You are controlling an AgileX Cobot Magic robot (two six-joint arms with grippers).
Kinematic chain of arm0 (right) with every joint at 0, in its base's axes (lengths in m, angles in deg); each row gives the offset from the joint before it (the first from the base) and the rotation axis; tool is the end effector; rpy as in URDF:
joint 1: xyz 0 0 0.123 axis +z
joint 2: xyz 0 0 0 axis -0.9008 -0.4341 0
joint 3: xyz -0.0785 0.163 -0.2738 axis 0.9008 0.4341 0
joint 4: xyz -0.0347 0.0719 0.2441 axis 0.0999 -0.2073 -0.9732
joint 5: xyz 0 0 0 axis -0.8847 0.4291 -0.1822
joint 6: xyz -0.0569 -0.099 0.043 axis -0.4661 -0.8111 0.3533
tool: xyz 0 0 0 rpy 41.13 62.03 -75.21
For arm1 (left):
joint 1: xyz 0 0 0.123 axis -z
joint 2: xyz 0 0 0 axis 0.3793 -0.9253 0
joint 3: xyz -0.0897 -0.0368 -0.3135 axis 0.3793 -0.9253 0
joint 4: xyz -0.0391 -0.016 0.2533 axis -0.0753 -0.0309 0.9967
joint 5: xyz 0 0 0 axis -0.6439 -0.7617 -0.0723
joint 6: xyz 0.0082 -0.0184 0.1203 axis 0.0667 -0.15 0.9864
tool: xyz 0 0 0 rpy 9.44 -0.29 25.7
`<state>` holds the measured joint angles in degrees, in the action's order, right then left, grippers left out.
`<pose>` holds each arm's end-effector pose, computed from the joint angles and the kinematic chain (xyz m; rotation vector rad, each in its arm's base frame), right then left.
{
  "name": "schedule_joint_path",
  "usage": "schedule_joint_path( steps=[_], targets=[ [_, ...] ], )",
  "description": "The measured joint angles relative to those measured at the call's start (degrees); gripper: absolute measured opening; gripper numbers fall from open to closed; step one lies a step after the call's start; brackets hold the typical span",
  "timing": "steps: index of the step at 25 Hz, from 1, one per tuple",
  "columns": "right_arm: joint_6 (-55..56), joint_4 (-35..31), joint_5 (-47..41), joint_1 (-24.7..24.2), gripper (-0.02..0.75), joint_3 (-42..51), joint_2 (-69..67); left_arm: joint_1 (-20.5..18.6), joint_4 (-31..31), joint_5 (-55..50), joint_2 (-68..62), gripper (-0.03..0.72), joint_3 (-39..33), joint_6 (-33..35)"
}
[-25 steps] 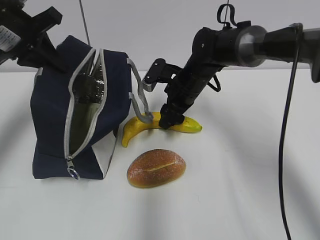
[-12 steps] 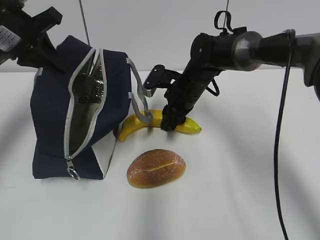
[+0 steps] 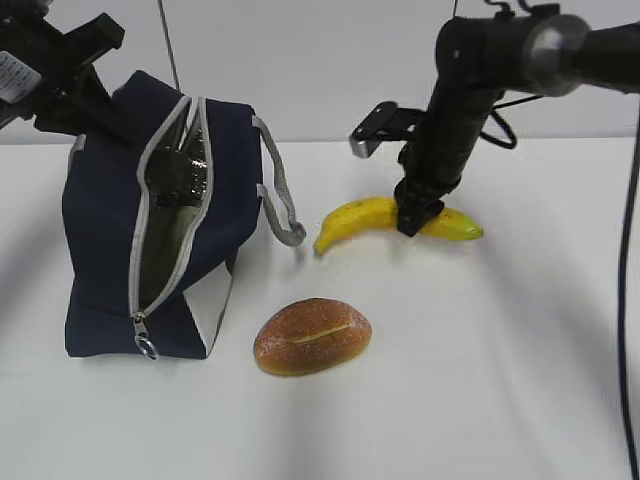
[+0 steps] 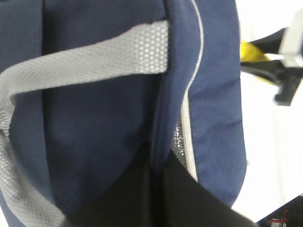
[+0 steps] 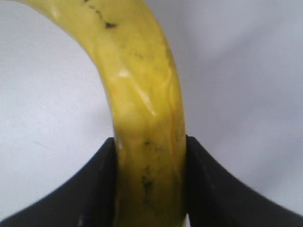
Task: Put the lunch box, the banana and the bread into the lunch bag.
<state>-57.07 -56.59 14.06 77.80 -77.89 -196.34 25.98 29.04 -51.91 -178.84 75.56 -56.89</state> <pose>0.5116 0.1313 0.1696 -1.4858 2.5198 0.0047 0.3841 -0.0848 0.3237 0.0384 2.6977 -0.7597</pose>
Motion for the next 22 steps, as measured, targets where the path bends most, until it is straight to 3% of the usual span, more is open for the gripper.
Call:
schedule_joint_path(
  steps=[7,17,22],
  targets=[
    [7.1,-0.5,-2.6,-1.7,0.298,0.0,10.4,0.0,-0.4,0.6,0.0,-0.003,0.0,0.0],
    [25.6,-19.0,-7.8,-1.6,0.298,-0.1,18.9,-0.3,-2.7,1.6,0.0,-0.003,0.0,0.0],
    [32.5,-21.5,-7.9,1.1,0.298,-0.1,19.0,-2.1,-3.0,1.6,0.0,-0.003,0.0,0.0]
  ],
)
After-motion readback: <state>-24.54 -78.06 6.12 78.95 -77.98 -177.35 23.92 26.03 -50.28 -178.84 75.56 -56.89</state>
